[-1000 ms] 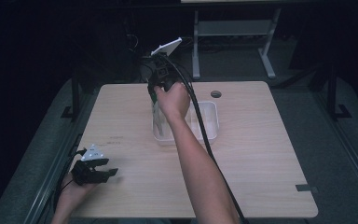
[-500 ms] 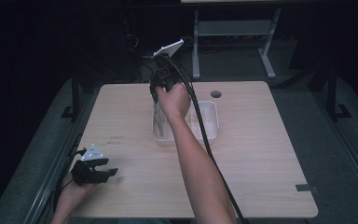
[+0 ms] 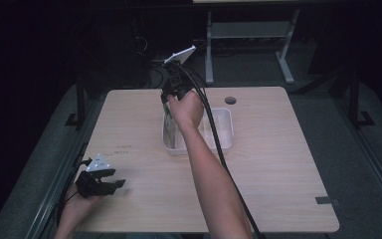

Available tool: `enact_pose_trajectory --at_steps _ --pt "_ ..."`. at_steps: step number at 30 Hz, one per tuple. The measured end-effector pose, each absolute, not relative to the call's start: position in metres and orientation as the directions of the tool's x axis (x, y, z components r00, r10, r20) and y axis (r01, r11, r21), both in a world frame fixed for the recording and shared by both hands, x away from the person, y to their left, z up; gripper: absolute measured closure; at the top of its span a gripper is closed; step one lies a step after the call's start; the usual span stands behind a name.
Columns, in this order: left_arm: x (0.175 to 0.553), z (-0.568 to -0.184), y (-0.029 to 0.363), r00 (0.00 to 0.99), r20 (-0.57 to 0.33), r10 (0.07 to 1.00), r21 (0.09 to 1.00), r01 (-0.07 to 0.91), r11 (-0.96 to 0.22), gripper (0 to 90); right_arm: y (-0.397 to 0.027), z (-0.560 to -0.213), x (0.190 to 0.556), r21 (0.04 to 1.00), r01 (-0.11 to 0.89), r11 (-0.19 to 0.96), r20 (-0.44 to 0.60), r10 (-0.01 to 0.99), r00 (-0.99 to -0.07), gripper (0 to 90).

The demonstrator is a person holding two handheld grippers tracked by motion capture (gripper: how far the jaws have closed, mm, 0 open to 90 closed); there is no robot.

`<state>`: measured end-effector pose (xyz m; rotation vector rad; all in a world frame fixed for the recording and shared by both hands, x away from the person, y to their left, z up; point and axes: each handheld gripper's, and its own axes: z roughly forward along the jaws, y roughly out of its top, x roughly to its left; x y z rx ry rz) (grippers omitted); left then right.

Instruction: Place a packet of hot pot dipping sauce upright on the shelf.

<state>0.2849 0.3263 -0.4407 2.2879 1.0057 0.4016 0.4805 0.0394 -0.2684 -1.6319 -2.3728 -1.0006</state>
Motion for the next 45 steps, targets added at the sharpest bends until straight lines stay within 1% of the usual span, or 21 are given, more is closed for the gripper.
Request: enact_pose_trajectory --at_steps 1,3,8,14,21,31,32,45 --pt "0.285 -0.441 0.326 0.667 0.032 0.745 0.632 0.563 -0.532 40.9 0.036 -0.268 0.480 0.474 0.861 0.182 0.462 0.781 -0.420 89.5" --pt "0.285 -0.441 0.326 0.667 0.031 0.744 0.632 0.564 -0.532 40.8 0.035 -0.266 0.481 0.482 0.860 0.171 0.474 0.774 -0.420 89.5" --pt "0.285 -0.441 0.325 0.667 0.030 0.745 0.635 0.563 -0.529 40.7 0.031 -0.263 0.479 0.484 0.854 0.192 0.444 0.787 -0.428 89.4" --pt "0.285 -0.442 0.325 0.669 0.032 0.742 0.630 0.563 -0.535 40.6 0.023 -0.274 0.482 0.453 0.865 0.216 0.412 0.810 -0.418 89.2" --pt "0.285 -0.442 0.325 0.670 0.036 0.742 0.627 0.563 -0.539 40.6 0.019 -0.278 0.482 0.448 0.865 0.227 0.400 0.814 -0.421 87.8" --pt "0.285 -0.442 0.324 0.673 0.041 0.738 0.625 0.559 -0.545 40.5 0.011 -0.279 0.480 0.447 0.860 0.247 0.373 0.822 -0.431 80.7" --pt "0.286 -0.442 0.324 0.674 0.042 0.737 0.623 0.559 -0.547 40.5 0.008 -0.280 0.480 0.449 0.859 0.248 0.369 0.824 -0.431 79.1" --pt "0.285 -0.443 0.324 0.671 0.042 0.740 0.625 0.561 -0.543 40.3 -0.016 -0.283 0.477 0.450 0.856 0.254 0.344 0.835 -0.429 70.5"
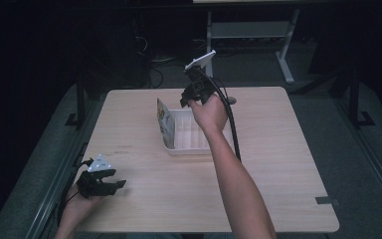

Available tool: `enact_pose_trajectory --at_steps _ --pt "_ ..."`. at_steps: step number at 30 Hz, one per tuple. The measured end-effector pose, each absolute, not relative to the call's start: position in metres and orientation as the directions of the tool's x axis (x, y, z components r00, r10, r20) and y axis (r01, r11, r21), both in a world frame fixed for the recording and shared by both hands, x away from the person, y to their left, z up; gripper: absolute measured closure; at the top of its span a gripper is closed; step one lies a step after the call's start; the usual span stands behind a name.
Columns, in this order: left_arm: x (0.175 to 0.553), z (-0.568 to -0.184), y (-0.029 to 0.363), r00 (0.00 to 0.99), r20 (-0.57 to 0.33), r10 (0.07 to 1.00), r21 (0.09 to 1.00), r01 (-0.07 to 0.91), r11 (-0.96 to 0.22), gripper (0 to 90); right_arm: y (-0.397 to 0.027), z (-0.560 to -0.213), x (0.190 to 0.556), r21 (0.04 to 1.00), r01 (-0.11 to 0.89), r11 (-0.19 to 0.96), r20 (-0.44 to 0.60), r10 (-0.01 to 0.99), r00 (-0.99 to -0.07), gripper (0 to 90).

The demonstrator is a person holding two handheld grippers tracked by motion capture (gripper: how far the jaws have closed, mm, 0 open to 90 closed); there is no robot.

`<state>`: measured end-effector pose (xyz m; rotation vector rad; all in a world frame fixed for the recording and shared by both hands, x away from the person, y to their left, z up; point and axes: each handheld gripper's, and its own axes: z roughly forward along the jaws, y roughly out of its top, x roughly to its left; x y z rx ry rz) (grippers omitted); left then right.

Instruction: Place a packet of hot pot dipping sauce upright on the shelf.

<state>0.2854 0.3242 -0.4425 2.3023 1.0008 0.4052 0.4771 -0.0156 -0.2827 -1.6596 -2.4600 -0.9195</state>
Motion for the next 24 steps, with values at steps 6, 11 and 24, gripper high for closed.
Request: enact_pose_trajectory --at_steps 6,11,24 --pt "0.285 -0.443 0.324 0.669 0.042 0.742 0.624 0.562 -0.542 39.8 -0.025 -0.284 0.476 0.452 0.855 0.256 0.334 0.840 -0.428 67.4" --pt "0.285 -0.443 0.324 0.668 0.043 0.742 0.623 0.563 -0.543 39.6 -0.032 -0.285 0.476 0.452 0.856 0.251 0.333 0.843 -0.423 66.3" --pt "0.286 -0.442 0.325 0.667 0.046 0.744 0.624 0.562 -0.542 38.5 -0.053 -0.287 0.473 0.452 0.857 0.249 0.306 0.859 -0.411 63.8"
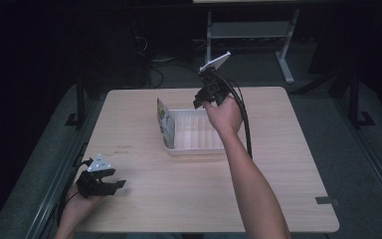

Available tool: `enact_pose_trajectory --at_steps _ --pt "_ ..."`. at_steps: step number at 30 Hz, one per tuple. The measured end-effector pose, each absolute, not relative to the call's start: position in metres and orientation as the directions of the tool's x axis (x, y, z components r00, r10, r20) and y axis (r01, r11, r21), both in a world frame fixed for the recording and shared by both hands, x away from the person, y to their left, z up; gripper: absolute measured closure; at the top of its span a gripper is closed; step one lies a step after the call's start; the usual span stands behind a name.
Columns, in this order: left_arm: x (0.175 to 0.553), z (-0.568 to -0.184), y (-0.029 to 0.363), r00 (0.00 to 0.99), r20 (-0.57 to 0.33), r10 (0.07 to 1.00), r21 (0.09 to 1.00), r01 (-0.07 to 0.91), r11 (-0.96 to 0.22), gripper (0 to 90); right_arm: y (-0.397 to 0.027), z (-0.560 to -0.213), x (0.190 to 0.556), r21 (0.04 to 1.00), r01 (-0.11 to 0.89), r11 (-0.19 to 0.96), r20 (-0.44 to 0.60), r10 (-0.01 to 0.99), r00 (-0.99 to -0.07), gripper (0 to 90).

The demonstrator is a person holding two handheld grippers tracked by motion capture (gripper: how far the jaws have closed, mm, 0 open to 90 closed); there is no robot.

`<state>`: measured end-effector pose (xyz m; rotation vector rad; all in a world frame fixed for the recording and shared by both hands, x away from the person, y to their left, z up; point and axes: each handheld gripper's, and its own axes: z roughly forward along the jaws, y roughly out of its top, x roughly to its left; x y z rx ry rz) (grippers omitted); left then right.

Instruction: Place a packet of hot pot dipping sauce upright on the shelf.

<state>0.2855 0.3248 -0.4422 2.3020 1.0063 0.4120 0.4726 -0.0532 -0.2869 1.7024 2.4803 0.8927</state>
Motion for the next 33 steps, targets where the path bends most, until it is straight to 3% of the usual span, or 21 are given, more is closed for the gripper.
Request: enact_pose_trajectory --at_steps 33 --pt "0.286 -0.445 0.322 0.657 0.047 0.752 0.620 0.572 -0.538 34.0 -0.127 -0.308 0.457 0.425 0.876 0.227 0.281 0.887 -0.366 57.0"
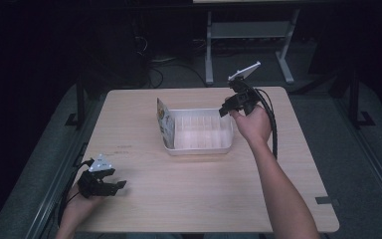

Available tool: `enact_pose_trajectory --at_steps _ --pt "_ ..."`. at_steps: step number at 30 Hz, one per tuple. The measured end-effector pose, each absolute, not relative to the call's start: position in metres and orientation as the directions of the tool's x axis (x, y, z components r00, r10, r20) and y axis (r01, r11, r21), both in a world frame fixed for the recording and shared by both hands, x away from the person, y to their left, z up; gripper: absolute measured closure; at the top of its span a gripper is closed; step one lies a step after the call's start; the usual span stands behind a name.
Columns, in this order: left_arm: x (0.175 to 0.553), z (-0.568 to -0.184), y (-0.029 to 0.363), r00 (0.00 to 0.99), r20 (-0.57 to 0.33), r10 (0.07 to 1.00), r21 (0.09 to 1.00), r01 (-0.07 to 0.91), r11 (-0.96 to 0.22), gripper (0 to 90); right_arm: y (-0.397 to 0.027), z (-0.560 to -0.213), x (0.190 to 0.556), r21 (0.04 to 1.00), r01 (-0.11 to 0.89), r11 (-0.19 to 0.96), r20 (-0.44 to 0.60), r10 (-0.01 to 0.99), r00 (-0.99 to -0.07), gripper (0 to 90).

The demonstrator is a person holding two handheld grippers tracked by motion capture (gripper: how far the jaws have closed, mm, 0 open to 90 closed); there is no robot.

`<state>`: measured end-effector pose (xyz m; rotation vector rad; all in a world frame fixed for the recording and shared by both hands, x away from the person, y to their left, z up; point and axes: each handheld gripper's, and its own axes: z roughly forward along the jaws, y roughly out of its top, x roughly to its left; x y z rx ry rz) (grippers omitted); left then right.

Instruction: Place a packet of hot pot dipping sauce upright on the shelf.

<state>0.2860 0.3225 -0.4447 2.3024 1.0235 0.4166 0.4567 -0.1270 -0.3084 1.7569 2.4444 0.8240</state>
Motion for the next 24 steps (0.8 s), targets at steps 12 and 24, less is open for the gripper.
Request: enact_pose_trajectory --at_steps 12,24 --pt "0.286 -0.445 0.322 0.656 0.052 0.753 0.615 0.573 -0.542 33.3 -0.148 -0.320 0.449 0.418 0.880 0.227 0.275 0.892 -0.360 53.9" --pt "0.286 -0.446 0.321 0.656 0.054 0.753 0.613 0.573 -0.544 32.5 -0.175 -0.333 0.440 0.404 0.893 0.198 0.291 0.897 -0.331 53.1"
